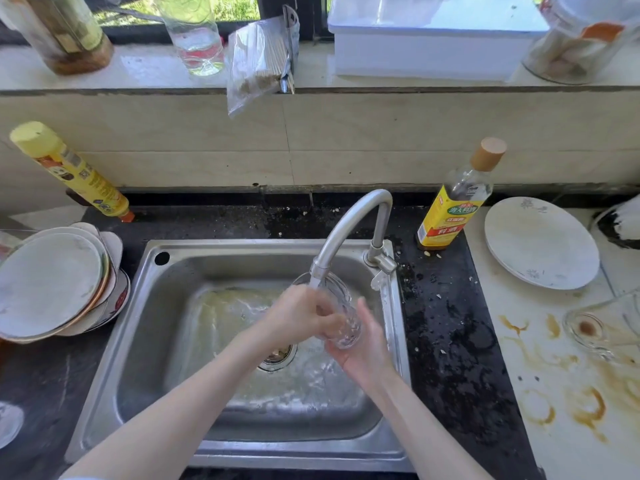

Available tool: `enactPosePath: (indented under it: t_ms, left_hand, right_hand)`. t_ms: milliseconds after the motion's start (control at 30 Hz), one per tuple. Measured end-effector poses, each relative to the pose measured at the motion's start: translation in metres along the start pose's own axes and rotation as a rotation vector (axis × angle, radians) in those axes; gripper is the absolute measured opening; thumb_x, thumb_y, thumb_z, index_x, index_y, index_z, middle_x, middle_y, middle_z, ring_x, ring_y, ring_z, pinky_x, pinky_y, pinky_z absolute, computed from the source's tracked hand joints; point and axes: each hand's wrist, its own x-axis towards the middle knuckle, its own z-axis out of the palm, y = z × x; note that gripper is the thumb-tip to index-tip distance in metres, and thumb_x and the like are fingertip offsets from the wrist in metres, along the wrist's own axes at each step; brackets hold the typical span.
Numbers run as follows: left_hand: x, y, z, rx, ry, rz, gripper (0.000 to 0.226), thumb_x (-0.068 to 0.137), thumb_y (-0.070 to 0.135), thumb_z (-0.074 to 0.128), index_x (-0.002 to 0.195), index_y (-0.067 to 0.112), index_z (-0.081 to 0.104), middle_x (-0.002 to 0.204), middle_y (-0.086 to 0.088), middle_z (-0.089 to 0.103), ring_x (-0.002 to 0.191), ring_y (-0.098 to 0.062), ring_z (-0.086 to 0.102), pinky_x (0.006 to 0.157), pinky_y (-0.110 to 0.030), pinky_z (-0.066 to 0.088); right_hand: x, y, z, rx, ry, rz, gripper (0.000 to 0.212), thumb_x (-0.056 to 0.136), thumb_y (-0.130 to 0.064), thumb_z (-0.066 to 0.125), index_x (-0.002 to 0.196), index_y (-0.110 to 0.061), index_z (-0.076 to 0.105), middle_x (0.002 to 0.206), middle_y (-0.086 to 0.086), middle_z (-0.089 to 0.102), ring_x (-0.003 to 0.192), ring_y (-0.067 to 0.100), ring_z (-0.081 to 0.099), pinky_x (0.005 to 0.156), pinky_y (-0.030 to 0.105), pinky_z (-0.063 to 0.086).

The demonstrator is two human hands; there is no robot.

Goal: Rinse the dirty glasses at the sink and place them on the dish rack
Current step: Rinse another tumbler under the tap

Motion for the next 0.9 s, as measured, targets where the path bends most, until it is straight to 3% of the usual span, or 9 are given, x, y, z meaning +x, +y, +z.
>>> enactPosePath:
  t_ms: [100,167,267,333,500,633,733,800,900]
  left_hand:
    - [0.002,-0.002,-0.002,-0.104,-0.31,-0.08,0.025,0.085,0.029,0.061,0.105,0.015,0.067,0.101,0.0,0.07,0.094,-0.011,0.065,0.085,-0.027,0.052]
    - [-0.001,-0.004,0.0,-0.227,-0.503,-0.11,0.053,0.075,0.021,0.056,0.127,0.02,0.052,0.129,-0.001,0.058,0.119,-0.014,0.054,0.104,-0.031,0.041]
    - [-0.008,-0.004,0.007,-0.354,-0.623,-0.085,0.069,0.078,-0.001,0.047,0.139,0.024,0.029,0.139,0.004,0.043,0.125,-0.007,0.041,0.111,-0.027,0.031]
    - [-0.013,-0.009,0.01,-0.317,-0.606,-0.094,0.06,0.088,-0.008,0.042,0.142,0.018,0.034,0.139,0.008,0.044,0.122,0.0,0.043,0.104,-0.012,0.034]
    - [-0.014,-0.02,0.005,0.516,-0.381,0.226,0.025,0.093,0.039,0.046,0.109,0.036,0.064,0.095,0.002,0.069,0.086,-0.02,0.061,0.078,-0.032,0.048]
    - [-0.012,-0.01,0.008,0.327,-0.004,0.16,0.031,0.087,0.041,0.058,0.075,0.016,0.071,0.07,-0.003,0.068,0.065,-0.02,0.06,0.061,-0.028,0.044]
    - [-0.006,-0.006,0.004,0.025,0.139,-0.038,0.024,0.083,0.035,0.067,0.076,0.013,0.074,0.071,-0.001,0.071,0.067,-0.017,0.065,0.064,-0.029,0.051]
    - [-0.003,0.003,-0.001,0.066,0.019,-0.017,0.018,0.086,0.033,0.064,0.09,0.017,0.073,0.083,0.005,0.071,0.078,-0.014,0.066,0.071,-0.026,0.052]
    - [0.001,0.013,-0.009,0.398,-0.411,0.026,0.029,0.088,0.039,0.056,0.113,0.025,0.06,0.101,0.005,0.065,0.095,-0.016,0.06,0.084,-0.029,0.049]
  right_hand:
    - [0.0,-0.001,0.002,-0.132,-0.062,0.018,0.046,0.081,-0.046,0.058,0.105,-0.009,0.071,0.098,0.008,0.065,0.07,0.012,0.059,0.051,0.018,0.042]
    - [0.004,-0.005,0.005,-0.233,-0.029,0.03,0.042,0.08,-0.051,0.058,0.091,-0.014,0.074,0.089,0.004,0.069,0.07,0.013,0.06,0.054,0.02,0.04]
    - [0.006,-0.017,0.01,-0.43,0.026,0.089,0.037,0.083,-0.05,0.057,0.082,-0.015,0.066,0.063,0.0,0.064,0.058,0.012,0.055,0.055,0.022,0.032]
    - [0.006,-0.024,0.013,-0.491,0.059,0.172,0.032,0.089,-0.045,0.054,0.085,-0.014,0.062,0.048,-0.004,0.054,0.038,0.007,0.048,0.041,0.017,0.031]
    - [0.003,-0.021,0.011,-0.367,0.052,0.449,0.037,0.086,-0.043,0.055,0.081,-0.007,0.061,0.056,0.006,0.059,0.033,0.014,0.049,0.026,0.013,0.029]
    - [-0.001,-0.014,0.012,-0.181,0.076,0.343,0.037,0.086,-0.043,0.058,0.092,-0.007,0.068,0.078,0.01,0.068,0.059,0.021,0.064,0.042,0.023,0.051]
    - [-0.005,-0.009,0.015,-0.003,0.03,0.228,0.04,0.086,-0.041,0.056,0.077,-0.008,0.078,0.081,0.013,0.071,0.078,0.025,0.063,0.048,0.023,0.051]
    - [-0.005,-0.002,0.015,0.079,0.012,0.17,0.043,0.078,-0.044,0.059,0.072,-0.006,0.078,0.077,0.011,0.069,0.071,0.019,0.059,0.045,0.021,0.048]
    - [0.001,0.0,0.009,0.071,-0.018,0.233,0.045,0.078,-0.047,0.062,0.089,-0.005,0.073,0.079,0.008,0.068,0.057,0.016,0.06,0.036,0.019,0.043]
